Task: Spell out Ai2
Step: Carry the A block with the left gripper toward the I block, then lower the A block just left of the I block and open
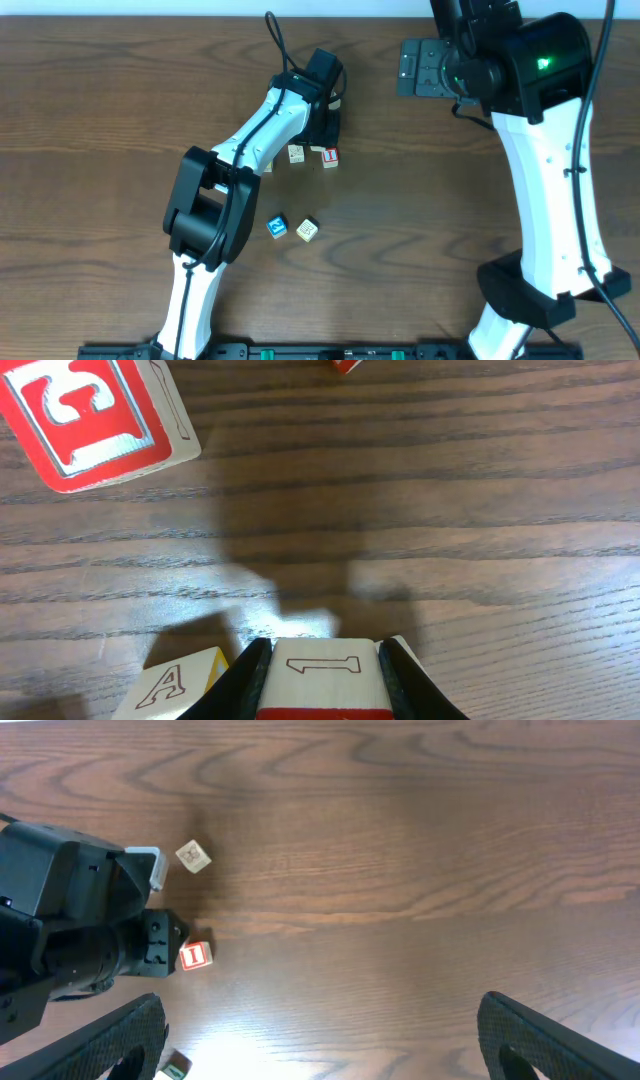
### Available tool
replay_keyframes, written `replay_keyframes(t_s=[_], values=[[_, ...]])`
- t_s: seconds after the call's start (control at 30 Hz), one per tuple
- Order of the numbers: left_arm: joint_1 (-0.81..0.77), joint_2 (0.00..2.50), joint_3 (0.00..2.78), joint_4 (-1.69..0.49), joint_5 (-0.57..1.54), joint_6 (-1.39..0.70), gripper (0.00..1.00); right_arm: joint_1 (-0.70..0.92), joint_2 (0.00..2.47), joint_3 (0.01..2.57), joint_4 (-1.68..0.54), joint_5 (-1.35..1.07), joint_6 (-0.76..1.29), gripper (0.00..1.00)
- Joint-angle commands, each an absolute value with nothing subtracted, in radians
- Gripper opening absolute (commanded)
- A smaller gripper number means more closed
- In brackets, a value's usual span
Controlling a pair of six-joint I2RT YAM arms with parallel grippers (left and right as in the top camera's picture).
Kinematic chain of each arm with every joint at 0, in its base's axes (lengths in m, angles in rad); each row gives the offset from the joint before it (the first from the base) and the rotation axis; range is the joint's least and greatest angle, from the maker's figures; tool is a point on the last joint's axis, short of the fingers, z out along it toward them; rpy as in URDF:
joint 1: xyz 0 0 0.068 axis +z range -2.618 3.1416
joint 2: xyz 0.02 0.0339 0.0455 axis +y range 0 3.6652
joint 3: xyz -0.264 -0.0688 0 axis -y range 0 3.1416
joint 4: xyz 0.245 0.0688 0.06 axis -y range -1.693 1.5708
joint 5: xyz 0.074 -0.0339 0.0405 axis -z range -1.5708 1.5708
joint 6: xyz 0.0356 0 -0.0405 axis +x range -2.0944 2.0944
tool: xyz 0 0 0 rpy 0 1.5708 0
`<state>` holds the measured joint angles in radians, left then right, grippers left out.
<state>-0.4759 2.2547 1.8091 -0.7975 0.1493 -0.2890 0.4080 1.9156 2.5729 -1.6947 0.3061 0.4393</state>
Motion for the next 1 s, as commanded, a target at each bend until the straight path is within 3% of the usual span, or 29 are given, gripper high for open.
replay_keyframes(t_s=[0.0,0.17,0.97], values=[[-0.471,2.252,1.789,-0.799,0.131,-0.301,0.06,0.406,1.903,2.568,-1.698,0.310,0.429,0.99],[-0.453,2.216,1.790,-0.781,0.200,-0.303,0.06,0.406,1.903,2.547,-1.698,0.309,0.429,0.99],[-0.440,2.199,1.759,-0.806,0.123,-0.304,0.06,0.407,1.902,2.497,-1.694,0.310,0.440,0.99]])
